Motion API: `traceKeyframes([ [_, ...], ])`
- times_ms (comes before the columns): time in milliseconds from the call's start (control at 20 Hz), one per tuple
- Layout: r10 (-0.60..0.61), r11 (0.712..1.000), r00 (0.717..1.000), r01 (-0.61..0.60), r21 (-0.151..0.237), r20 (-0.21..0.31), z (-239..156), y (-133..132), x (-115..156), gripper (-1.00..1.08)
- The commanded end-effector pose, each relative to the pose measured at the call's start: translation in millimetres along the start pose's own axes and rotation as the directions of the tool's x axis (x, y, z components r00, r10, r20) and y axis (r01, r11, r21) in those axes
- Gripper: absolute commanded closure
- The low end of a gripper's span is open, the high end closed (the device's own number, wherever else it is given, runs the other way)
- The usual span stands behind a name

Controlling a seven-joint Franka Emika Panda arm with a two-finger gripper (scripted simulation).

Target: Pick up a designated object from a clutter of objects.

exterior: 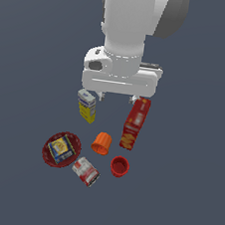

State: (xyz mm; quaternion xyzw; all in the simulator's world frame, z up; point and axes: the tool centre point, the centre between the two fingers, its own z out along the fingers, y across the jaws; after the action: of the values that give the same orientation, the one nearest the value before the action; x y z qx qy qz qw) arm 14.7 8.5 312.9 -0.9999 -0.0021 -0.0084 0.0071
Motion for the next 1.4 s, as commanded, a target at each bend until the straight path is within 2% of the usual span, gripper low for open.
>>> traceKeyframes([
  [0,0.000,1.000,1.000,0.000,0.000,0.000,0.0,0.0,0.0,-0.92],
  [500,-0.028,0.999,0.999,0.029,0.020,-0.035,-15.5,-31.0,9.7,-0.92],
  [900,-0.055,0.998,0.998,0.056,0.017,-0.033,-9.7,-26.7,15.9,-0.92],
  [1350,-0.169,0.985,0.985,0.170,0.007,-0.027,12.5,-14.3,41.5,-0.92],
])
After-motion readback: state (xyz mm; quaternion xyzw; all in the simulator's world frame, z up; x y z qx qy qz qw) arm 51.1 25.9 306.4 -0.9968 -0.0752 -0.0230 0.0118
